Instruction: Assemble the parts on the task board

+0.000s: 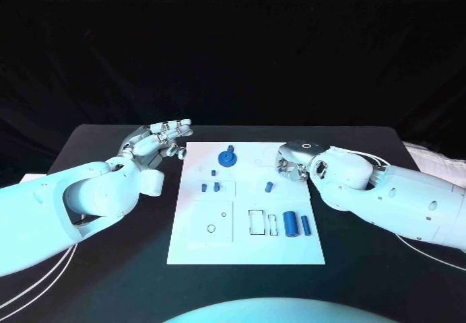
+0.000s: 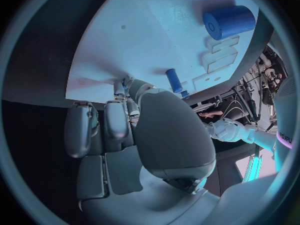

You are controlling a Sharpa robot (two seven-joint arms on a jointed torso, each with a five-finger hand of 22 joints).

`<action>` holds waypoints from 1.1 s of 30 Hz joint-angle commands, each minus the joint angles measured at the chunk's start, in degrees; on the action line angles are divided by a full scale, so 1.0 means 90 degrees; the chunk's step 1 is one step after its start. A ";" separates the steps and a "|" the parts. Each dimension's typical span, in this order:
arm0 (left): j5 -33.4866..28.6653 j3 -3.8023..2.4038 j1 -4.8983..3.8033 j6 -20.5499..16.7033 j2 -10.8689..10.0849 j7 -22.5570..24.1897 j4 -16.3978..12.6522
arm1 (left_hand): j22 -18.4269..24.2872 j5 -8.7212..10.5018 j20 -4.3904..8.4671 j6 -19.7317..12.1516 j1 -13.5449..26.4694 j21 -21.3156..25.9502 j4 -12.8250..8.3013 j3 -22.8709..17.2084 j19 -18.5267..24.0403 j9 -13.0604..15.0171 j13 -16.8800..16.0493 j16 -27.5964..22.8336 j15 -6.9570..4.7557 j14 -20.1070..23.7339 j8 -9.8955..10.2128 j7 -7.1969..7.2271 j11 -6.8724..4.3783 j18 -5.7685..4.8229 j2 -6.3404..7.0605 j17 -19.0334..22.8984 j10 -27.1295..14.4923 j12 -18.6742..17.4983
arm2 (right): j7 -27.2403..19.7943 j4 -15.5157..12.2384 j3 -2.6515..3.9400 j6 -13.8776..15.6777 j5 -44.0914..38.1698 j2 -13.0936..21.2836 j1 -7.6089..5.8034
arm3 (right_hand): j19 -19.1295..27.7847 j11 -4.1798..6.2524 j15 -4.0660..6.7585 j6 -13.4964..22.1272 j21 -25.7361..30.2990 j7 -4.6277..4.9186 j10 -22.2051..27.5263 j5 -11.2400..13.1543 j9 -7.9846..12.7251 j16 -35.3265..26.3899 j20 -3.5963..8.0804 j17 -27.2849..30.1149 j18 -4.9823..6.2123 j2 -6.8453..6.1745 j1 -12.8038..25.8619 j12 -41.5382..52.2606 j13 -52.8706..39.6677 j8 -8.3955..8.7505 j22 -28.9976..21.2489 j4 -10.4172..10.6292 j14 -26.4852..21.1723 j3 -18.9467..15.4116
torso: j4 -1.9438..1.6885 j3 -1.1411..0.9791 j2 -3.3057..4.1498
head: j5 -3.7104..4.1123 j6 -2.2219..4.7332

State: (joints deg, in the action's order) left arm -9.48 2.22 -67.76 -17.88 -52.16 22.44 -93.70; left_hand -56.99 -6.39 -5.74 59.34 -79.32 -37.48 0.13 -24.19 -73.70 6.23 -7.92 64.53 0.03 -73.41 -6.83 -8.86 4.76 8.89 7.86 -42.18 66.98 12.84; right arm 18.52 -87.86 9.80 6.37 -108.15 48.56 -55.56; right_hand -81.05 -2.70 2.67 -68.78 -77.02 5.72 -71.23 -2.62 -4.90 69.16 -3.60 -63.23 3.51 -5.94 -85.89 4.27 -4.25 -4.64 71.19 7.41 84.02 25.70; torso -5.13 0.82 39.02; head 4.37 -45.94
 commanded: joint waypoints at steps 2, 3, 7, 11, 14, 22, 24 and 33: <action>0.0007 -0.0005 -0.0002 0.0126 0.0013 0.0000 0.0012 | 0.0006 -0.0030 -0.0004 0.0007 -0.0066 0.0030 -0.0042 0.0003 0.0019 -0.0011 -0.0005 -0.0030 0.0001 0.0041 -0.0032 -0.0015 -0.0008 0.0070 -0.0006 0.0006 -0.0055 0.0031 | 0.0054 -0.0052 -0.0028 0.0162 0.0042 0.0005 0.0041 | -0.0069 0.0047 -0.0041 -0.0051 -0.0051 0.0001 -0.0097 -0.0017 -0.0013 0.0042 0.0001 -0.0007 0.0066 0.0046 0.0025 -0.0027 0.0009 0.0002 0.0021 -0.0022 0.0250 0.0026 | -0.0005 0.0001 -0.0003 | 0.0010 -0.0002; 0.0009 -0.0005 -0.0002 0.0127 0.0014 -0.0002 0.0015 | 0.0006 -0.0030 -0.0004 0.0007 -0.0066 0.0030 -0.0042 0.0003 0.0019 -0.0011 -0.0005 -0.0030 0.0001 0.0041 -0.0032 -0.0015 -0.0008 0.0070 -0.0006 0.0006 -0.0055 0.0031 | 0.0080 -0.0075 -0.0028 0.0218 0.0042 0.0011 0.0041 | -0.0069 0.0046 -0.0041 -0.0051 -0.0051 0.0002 -0.0097 -0.0017 -0.0013 0.0042 0.0001 -0.0006 0.0066 0.0045 0.0028 -0.0028 0.0010 0.0002 0.0022 -0.0022 0.0249 0.0026 | -0.0006 0.0001 -0.0003 | 0.0010 -0.0001; 0.0023 -0.0005 -0.0002 0.0128 0.0016 -0.0006 0.0029 | 0.0014 -0.0032 -0.0003 0.0007 -0.0077 0.0043 -0.0050 0.0002 0.0021 -0.0012 -0.0007 -0.0026 0.0001 0.0041 -0.0033 -0.0016 -0.0007 0.0072 -0.0012 0.0006 -0.0060 0.0038 | 0.0148 -0.0177 -0.0020 0.0402 0.0043 0.0055 0.0041 | -0.0071 0.0041 -0.0039 -0.0050 -0.0052 0.0007 -0.0096 -0.0018 -0.0014 0.0037 0.0003 0.0002 0.0067 0.0043 0.0045 -0.0036 0.0016 0.0005 0.0023 -0.0025 0.0247 0.0028 | 0.0000 0.0000 0.0002 | 0.0008 0.0003; 0.0030 -0.0005 -0.0002 0.0129 0.0017 -0.0008 0.0045 | 0.0014 -0.0032 -0.0003 0.0007 -0.0077 0.0043 -0.0050 0.0002 0.0021 -0.0012 -0.0007 -0.0026 0.0001 0.0041 -0.0033 -0.0016 -0.0007 0.0072 -0.0012 0.0006 -0.0060 0.0038 | 0.0202 -0.0286 0.0011 0.0521 0.0048 0.0128 0.0039 | -0.0071 0.0040 -0.0041 -0.0051 -0.0053 0.0009 -0.0098 -0.0018 -0.0015 0.0032 0.0004 0.0010 0.0067 0.0041 0.0054 -0.0038 0.0018 0.0006 0.0024 -0.0026 0.0246 0.0029 | 0.0005 0.0001 0.0002 | 0.0012 0.0002; 0.0032 -0.0005 -0.0001 0.0132 0.0016 -0.0009 0.0056 | 0.0015 -0.0033 -0.0003 0.0007 -0.0079 0.0045 -0.0051 0.0002 0.0021 -0.0013 -0.0008 -0.0029 0.0001 0.0044 -0.0033 -0.0017 -0.0006 0.0072 -0.0014 0.0012 -0.0061 0.0040 | 0.0249 -0.0385 0.0044 0.0581 0.0059 0.0189 0.0039 | -0.0070 0.0035 -0.0047 -0.0052 -0.0051 0.0014 -0.0102 -0.0018 -0.0017 0.0023 0.0006 0.0024 0.0068 0.0033 0.0078 -0.0044 0.0024 0.0008 0.0021 -0.0028 0.0242 0.0028 | 0.0006 -0.0001 0.0001 | 0.0012 -0.0005; 0.0034 -0.0005 -0.0001 0.0147 0.0002 -0.0009 0.0069 | 0.0015 -0.0033 -0.0003 0.0006 -0.0079 0.0045 -0.0052 0.0003 0.0020 -0.0014 -0.0008 -0.0030 0.0001 0.0045 -0.0033 -0.0019 -0.0005 0.0071 -0.0016 0.0016 -0.0064 0.0042 | 0.0296 -0.0782 0.0103 0.0711 0.0091 0.0303 0.0058 | -0.0071 0.0028 -0.0052 -0.0049 -0.0052 0.0021 -0.0103 -0.0018 -0.0018 0.0016 0.0007 0.0033 0.0067 0.0024 0.0094 -0.0051 0.0031 0.0013 0.0023 -0.0035 0.0238 0.0031 | 0.0007 -0.0004 0.0001 | -0.0044 -0.0021; 0.0035 -0.0005 -0.0001 0.0151 -0.0003 -0.0005 0.0075 | 0.0014 -0.0033 -0.0003 0.0004 -0.0078 0.0043 -0.0051 0.0004 0.0019 -0.0015 -0.0009 -0.0028 0.0002 0.0045 -0.0032 -0.0021 -0.0004 0.0071 -0.0018 0.0015 -0.0066 0.0044 | 0.0290 -0.0919 0.0117 0.0779 0.0096 0.0310 0.0090 | -0.0071 0.0022 -0.0054 -0.0043 -0.0051 0.0028 -0.0099 -0.0020 -0.0018 0.0017 0.0007 0.0034 0.0068 0.0022 0.0097 -0.0057 0.0036 0.0018 0.0022 -0.0046 0.0236 0.0040 | 0.0006 -0.0002 0.0001 | -0.0061 -0.0022; 0.0035 -0.0005 0.0001 0.0166 0.0007 -0.0001 0.0092 | 0.0014 -0.0033 -0.0003 0.0004 -0.0078 0.0043 -0.0051 0.0004 0.0019 -0.0015 -0.0009 -0.0028 0.0002 0.0045 -0.0032 -0.0021 -0.0004 0.0071 -0.0018 0.0015 -0.0066 0.0044 | 0.0161 -0.1639 0.0146 0.0945 0.0248 0.0132 0.0233 | -0.0074 0.0000 -0.0072 -0.0029 -0.0056 0.0059 -0.0097 -0.0023 -0.0018 0.0025 -0.0002 0.0028 0.0065 0.0023 0.0088 -0.0068 0.0050 0.0036 0.0030 -0.0100 0.0229 0.0095 | -0.0012 0.0010 0.0008 | -0.0243 -0.0031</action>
State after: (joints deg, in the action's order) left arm -9.40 2.22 -67.75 -17.61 -52.23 22.15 -92.84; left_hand -56.92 -6.39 -5.74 59.33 -79.69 -37.27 -0.02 -24.04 -73.70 6.18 -7.90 64.53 0.04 -73.41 -6.83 -8.86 4.61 8.88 7.76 -42.08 66.73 12.84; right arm 20.54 -101.85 11.09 13.52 -106.52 50.06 -53.60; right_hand -81.46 -2.91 2.25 -68.97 -77.23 5.94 -71.44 -2.65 -5.00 69.14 -3.59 -63.00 3.51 -5.66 -85.57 3.64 -3.74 -4.27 71.41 6.67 84.02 26.39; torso -5.13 0.81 39.06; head 2.77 -46.10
